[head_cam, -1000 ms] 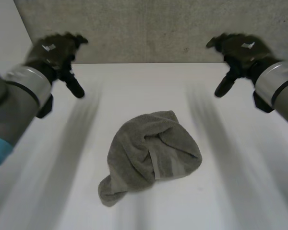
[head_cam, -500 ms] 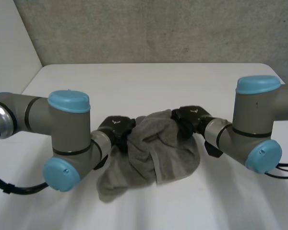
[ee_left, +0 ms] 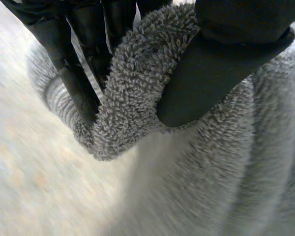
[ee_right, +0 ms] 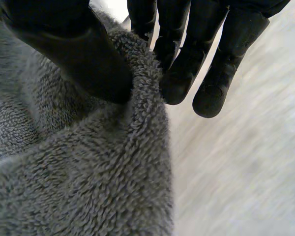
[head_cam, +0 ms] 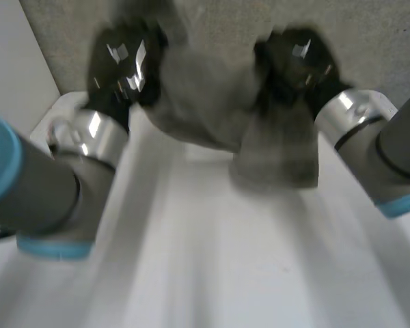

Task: Fold the towel.

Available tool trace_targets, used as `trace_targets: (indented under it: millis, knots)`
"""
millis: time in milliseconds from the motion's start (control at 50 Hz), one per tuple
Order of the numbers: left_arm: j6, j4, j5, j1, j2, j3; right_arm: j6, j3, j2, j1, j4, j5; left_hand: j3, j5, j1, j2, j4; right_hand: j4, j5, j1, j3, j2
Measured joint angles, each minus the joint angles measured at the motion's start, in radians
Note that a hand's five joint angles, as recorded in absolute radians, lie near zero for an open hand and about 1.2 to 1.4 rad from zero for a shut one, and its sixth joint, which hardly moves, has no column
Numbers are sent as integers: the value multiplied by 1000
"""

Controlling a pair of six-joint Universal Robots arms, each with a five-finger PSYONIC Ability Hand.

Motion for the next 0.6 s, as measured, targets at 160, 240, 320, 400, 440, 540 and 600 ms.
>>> trace_targets:
  millis: [160,240,320,400,440,540,600]
  knots:
    - [52,-87,8,-42,-34,-235,-431,45,113,4,379,-36,0,0,0,1,0,0,0,0,0,0]
    - [118,-194,5,-43,-51,-283,-617,91,130,-1,513,-25,0,0,0,1,0,0,0,1,0,0]
    - [180,-339,-1,-44,-53,-300,-699,148,113,-5,581,-13,0,0,0,1,0,0,0,1,0,0]
    - [203,-439,-5,-49,-34,-301,-692,202,77,-6,590,-12,-7,0,0,-11,-8,0,1,1,0,0]
    - [208,-488,-7,-53,-7,-301,-667,246,48,-5,576,-15,-81,-33,-22,-93,-83,0,1,1,0,0]
    - [208,-542,-6,-58,55,-302,-624,330,-10,1,517,-20,-518,-487,-460,-520,-521,-18,-17,-15,-19,-7]
    - [207,-556,-4,-58,103,-297,-600,383,-49,2,455,-18,-807,-779,-760,-810,-810,-344,-339,-335,-353,-337]
